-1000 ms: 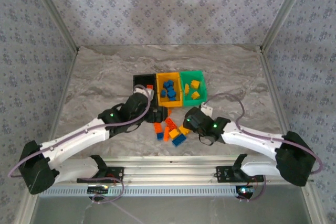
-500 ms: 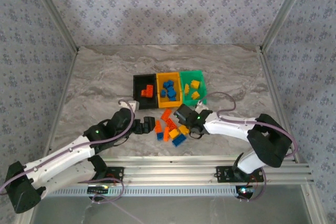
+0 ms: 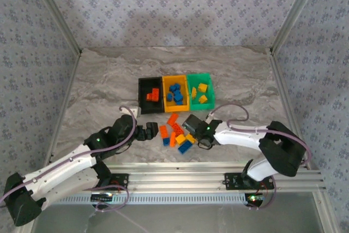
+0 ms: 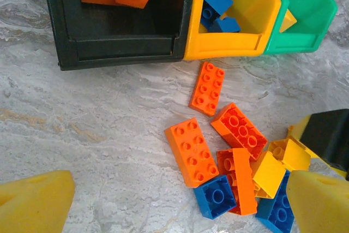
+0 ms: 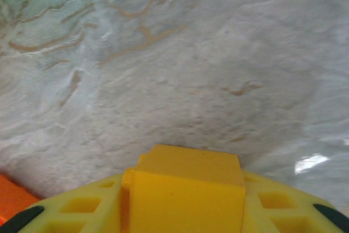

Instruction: Sort the legos into containers by color

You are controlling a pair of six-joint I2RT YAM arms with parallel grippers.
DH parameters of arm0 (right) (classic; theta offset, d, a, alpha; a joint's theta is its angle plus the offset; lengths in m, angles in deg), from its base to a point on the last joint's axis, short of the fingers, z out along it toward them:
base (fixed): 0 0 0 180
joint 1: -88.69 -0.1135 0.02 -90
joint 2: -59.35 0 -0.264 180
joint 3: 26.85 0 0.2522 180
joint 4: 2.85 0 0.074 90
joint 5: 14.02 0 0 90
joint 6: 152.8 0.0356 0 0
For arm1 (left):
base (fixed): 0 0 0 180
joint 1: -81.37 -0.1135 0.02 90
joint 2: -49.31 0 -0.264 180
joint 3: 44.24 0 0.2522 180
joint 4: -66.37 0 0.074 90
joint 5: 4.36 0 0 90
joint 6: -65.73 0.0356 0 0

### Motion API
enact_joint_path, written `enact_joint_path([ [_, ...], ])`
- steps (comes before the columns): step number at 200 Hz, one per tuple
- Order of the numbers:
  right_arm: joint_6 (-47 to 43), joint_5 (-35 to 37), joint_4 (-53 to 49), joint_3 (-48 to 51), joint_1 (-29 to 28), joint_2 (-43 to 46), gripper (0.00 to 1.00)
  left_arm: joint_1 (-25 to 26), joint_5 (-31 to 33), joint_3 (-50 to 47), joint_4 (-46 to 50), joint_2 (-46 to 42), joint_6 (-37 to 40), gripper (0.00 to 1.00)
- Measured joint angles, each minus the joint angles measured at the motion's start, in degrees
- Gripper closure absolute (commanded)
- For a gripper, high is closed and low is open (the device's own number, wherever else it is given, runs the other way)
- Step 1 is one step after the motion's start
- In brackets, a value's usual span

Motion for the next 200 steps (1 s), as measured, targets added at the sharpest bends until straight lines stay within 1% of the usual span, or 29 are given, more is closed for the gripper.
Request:
enact_joint_path([
  [20,-0.9,-0.3,-1.4,2.9,0.7,3.8,0.71,-0.3,-0.1,-0.1,0.0,0.0,-0.4,0.00],
  [48,-6.1,-0.8,-3.9,5.2,3.7,9.8,0.71,-0.8,-0.1,-0.7,0.0,0.0,-0.4,0.00],
  [80,-17.7,-2.7,-5.6,3.8,9.4,18.8,0.70,-0.8,-0.7,-2.0,0.5,-0.5,-0.4,0.00],
  [100,-25.3,-5.4,-5.7,-1.3,14.4,19.3,0.70,-0.9,-0.7,-3.0,1.0,-1.7,-0.4,0.00],
  [122,-32.7,-7.6,-5.0,-10.5,18.6,12.9,0.69,-1.0,-0.7,-3.8,1.2,-2.8,-1.1,0.00],
  [152,-40.3,-8.6,-3.2,-23.0,22.2,-1.4,0.69,-1.1,-0.7,-4.2,1.4,-3.0,-2.2,0.00],
  [165,-42.5,-8.2,-3.4,-27.8,23.5,-7.2,0.68,-1.1,-0.7,-4.4,1.4,-3.0,-2.8,0.00],
  [179,-44.3,-7.5,-3.4,-33.2,24.6,-13.4,0.66,-1.3,-0.9,-4.7,1.5,-3.0,-3.4,0.00],
  [200,-45.7,-6.4,-4.0,-38.9,25.8,-19.8,0.63,-1.5,-1.2,-4.9,1.7,-3.0,-4.2,0.00],
])
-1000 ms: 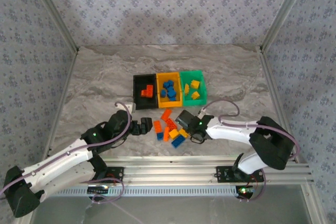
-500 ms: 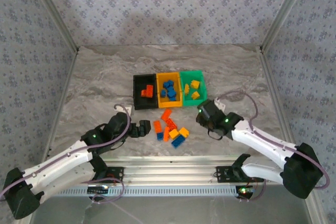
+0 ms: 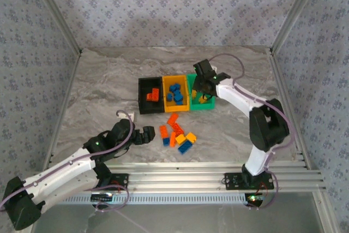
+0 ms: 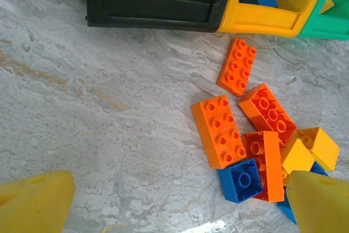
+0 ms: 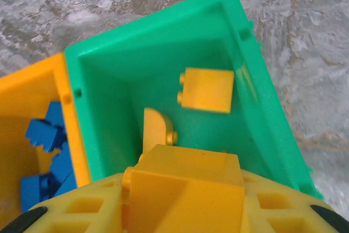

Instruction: Sort the legos into containers by color

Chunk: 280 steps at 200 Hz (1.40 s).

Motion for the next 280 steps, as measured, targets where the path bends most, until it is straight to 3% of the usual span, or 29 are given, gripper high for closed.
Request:
enact_joint_path([
  [18,0.0,0.4,-0.7,-2.8,0.6,-3.5,0.57,0.0,-0.5,-0.3,0.0,0.0,-0.5,0.00],
  [45,0.4,0.4,-1.7,-6.1,0.9,-6.8,0.40,-0.1,-1.0,-0.7,0.7,0.0,-1.4,0.00],
  [88,0.6,0.4,-1.5,-6.6,0.2,-5.1,0.33,-0.8,-1.2,-0.7,1.1,0.1,-2.2,0.00],
  [132,1.8,0.7,3.3,6.8,-3.3,13.0,0.33,-1.5,-2.5,0.4,0.8,4.1,-1.9,0.01],
  [163,3.5,1.3,6.6,19.1,-8.3,26.1,0.33,-1.6,-5.1,3.2,-2.3,11.6,0.2,0.09],
  [206,6.3,2.3,6.5,31.7,-13.4,34.3,0.32,0.3,-7.1,9.4,-6.8,26.4,3.6,0.23],
  [247,8.9,3.0,5.8,37.7,-13.7,41.9,0.32,0.8,-8.4,12.3,-10.0,37.9,5.4,0.23],
  [280,9.8,3.3,5.7,38.4,-14.3,45.4,0.32,0.8,-8.5,14.9,-10.3,41.9,6.4,0.26],
])
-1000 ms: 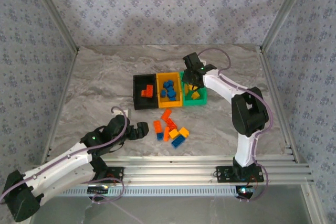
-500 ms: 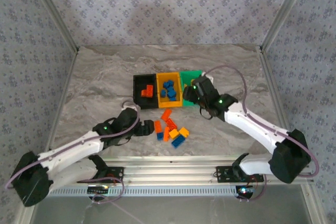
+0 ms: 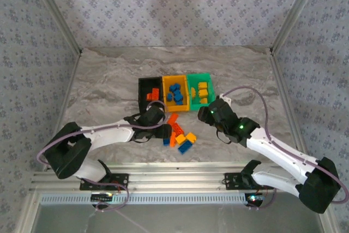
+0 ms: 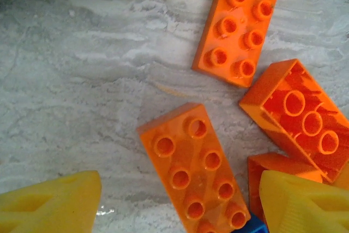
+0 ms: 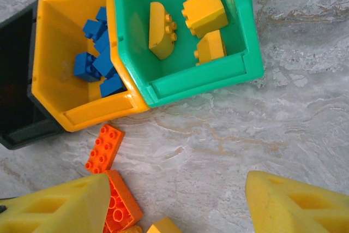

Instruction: Sort the legos into containers by color

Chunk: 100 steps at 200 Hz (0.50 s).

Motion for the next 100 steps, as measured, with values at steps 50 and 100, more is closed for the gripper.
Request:
enact_joint_path([
  [50,0.6,0.9,0.0,1.6,-0.8,2.6,0.32,-0.2,0.5,2.0,0.3,4.5,1.2,0.38],
  [100,1.4,1.5,-0.1,2.9,-0.9,5.6,0.31,-0.5,2.6,1.9,3.1,4.2,2.4,0.50],
])
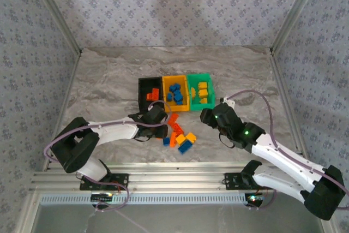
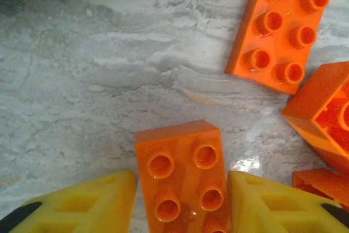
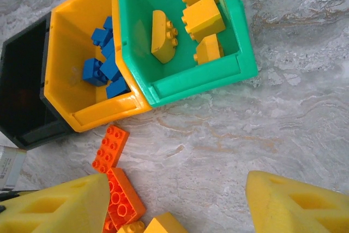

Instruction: Sort the legos into containers by color

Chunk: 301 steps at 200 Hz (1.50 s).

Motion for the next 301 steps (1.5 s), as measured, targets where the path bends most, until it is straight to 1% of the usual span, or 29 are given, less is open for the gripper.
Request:
enact_joint_path([
  [22,0.0,0.2,0.0,0.4,0.0,0.9,0.31,0.0,0.4,-1.2,1.1,-1.8,0.7,0.30],
  [29,0.0,0.2,0.0,0.5,0.0,1.0,0.31,0.0,0.4,-1.6,1.4,-2.3,0.7,0.29],
  [40,0.0,0.2,0.0,0.5,0.0,1.1,0.31,0.0,0.4,-1.8,1.5,-2.6,0.4,0.29],
  [47,0.0,0.2,0.0,0.6,0.0,1.1,0.31,0.0,0.4,-1.8,1.5,-2.6,0.5,0.31],
  [66,0.0,0.3,-0.1,0.6,0.0,1.1,0.31,0.0,0.5,-1.8,1.7,-2.4,0.8,0.43],
  [85,0.1,0.3,-0.1,0.9,0.0,1.4,0.31,-0.4,0.9,-1.8,1.9,-2.2,0.7,0.48],
  [116,0.7,0.4,-0.4,1.8,0.2,2.7,0.30,-0.7,1.3,-1.8,2.6,-2.6,0.6,0.59],
  [141,1.0,0.3,-0.4,2.2,0.8,3.0,0.30,-0.5,-0.3,-2.4,3.7,-5.2,0.4,0.61],
  [167,1.1,0.3,-0.4,2.2,1.2,3.0,0.30,-1.1,-0.6,-2.2,6.2,-12.4,0.4,0.63],
  [188,1.1,0.3,-0.3,2.5,1.4,3.2,0.30,-3.8,-0.4,0.4,8.8,-17.3,0.7,0.64],
  [209,1.3,0.3,-0.3,2.8,1.6,3.3,0.30,-7.3,-0.2,5.1,9.9,-18.1,1.6,0.65],
  [241,1.5,0.3,-0.4,3.0,2.0,3.5,0.30,-12.2,-0.4,13.0,10.1,-14.8,3.7,0.67],
  [272,1.5,0.1,-0.5,3.0,2.3,4.3,0.30,-16.6,-0.4,21.0,9.7,-5.9,5.3,0.70],
  [301,1.7,-0.2,-1.2,3.0,2.5,5.2,0.30,-19.5,-0.4,26.8,9.5,2.6,6.5,0.71],
])
